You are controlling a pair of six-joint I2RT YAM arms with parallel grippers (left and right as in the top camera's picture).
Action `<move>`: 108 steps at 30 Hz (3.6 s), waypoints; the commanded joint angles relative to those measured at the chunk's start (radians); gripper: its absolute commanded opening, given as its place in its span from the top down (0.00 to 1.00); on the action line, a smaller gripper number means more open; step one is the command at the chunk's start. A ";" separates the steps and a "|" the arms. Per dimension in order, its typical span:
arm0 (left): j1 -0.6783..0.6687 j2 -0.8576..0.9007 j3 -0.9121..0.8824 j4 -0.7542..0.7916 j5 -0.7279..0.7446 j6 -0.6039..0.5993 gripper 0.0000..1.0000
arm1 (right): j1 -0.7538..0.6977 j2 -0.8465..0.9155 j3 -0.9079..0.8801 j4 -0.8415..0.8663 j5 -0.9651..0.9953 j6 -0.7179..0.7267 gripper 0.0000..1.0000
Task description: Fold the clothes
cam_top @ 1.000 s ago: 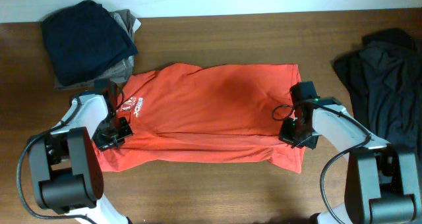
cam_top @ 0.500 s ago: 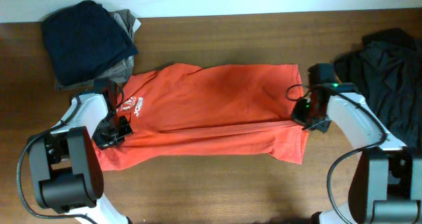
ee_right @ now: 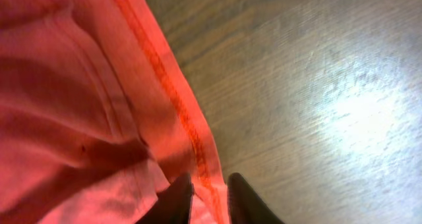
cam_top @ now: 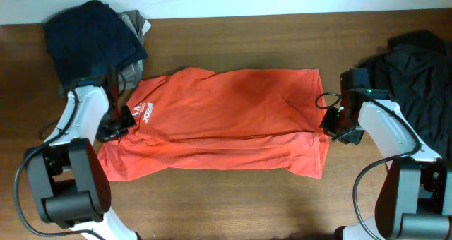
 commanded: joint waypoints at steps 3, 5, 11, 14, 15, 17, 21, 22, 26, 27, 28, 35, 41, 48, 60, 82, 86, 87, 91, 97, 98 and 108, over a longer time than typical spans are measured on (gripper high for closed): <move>-0.003 0.004 0.124 -0.112 0.122 0.006 0.99 | 0.001 -0.045 0.013 -0.057 -0.175 -0.080 0.87; -0.025 -0.002 0.128 -0.153 0.226 0.026 0.99 | 0.001 -0.060 0.013 -0.085 -0.243 -0.112 0.89; -0.200 -0.002 0.098 -0.214 0.304 0.061 0.99 | 0.035 -0.068 0.012 -0.126 -0.447 -0.266 0.90; -0.300 -0.002 0.078 -0.211 0.316 0.060 0.99 | 0.080 -0.067 0.010 -0.135 -0.407 -0.264 0.90; -0.347 -0.002 0.072 -0.206 0.336 0.060 0.99 | 0.103 -0.067 0.005 -0.142 -0.375 -0.237 0.90; -0.400 -0.002 0.067 -0.183 0.360 0.054 0.99 | 0.126 -0.067 -0.005 -0.151 -0.318 -0.199 0.90; -0.475 -0.001 0.043 -0.129 0.360 0.026 0.99 | 0.138 -0.067 -0.055 -0.127 -0.287 -0.181 0.90; -0.488 -0.001 0.036 -0.121 0.360 0.014 0.99 | 0.137 -0.067 -0.069 -0.115 -0.287 -0.181 0.89; -0.510 0.007 0.025 -0.085 0.364 -0.012 0.99 | 0.138 -0.067 -0.116 -0.079 -0.287 -0.181 0.89; -0.510 0.010 0.025 -0.081 0.364 -0.015 0.99 | 0.138 -0.067 -0.125 -0.071 -0.287 -0.181 0.89; -0.510 0.013 0.025 -0.079 0.364 -0.015 0.99 | 0.138 -0.067 -0.135 -0.061 -0.287 -0.181 0.89; -0.511 0.086 0.025 -0.085 0.391 -0.014 0.99 | 0.137 -0.066 -0.153 -0.024 -0.286 -0.165 0.85; -0.511 0.137 0.025 -0.079 0.390 -0.014 0.99 | 0.138 -0.066 -0.153 -0.016 -0.282 -0.166 0.85; -0.510 0.164 0.024 -0.024 0.376 -0.014 0.99 | 0.138 -0.065 -0.153 -0.014 -0.255 -0.163 0.84; -0.496 0.198 0.027 0.078 0.276 -0.006 0.99 | 0.137 -0.061 -0.247 0.044 -0.234 -0.136 0.84; -0.461 0.197 0.039 0.065 0.122 0.028 0.95 | -0.014 -0.061 -0.301 0.058 -0.068 -0.060 0.85; -0.458 0.196 0.060 0.067 0.111 0.039 0.94 | -0.032 -0.061 -0.301 0.045 -0.022 -0.062 0.86; -0.457 0.197 0.076 0.073 0.087 0.039 0.94 | -0.032 -0.061 -0.301 0.045 -0.020 -0.062 0.85; -0.457 0.196 0.105 0.099 -0.013 0.039 0.90 | -0.032 -0.061 -0.301 0.045 -0.002 -0.056 0.86; -0.457 0.196 0.140 0.086 -0.084 0.039 0.87 | -0.060 -0.062 -0.301 0.045 0.012 -0.024 0.87; -0.457 0.196 0.153 0.072 -0.090 0.039 0.87 | -0.066 -0.062 -0.301 0.044 0.012 -0.024 0.89; -0.457 0.196 0.431 -0.148 -0.180 0.034 0.81 | -0.084 -0.070 -0.070 -0.169 0.002 -0.020 0.89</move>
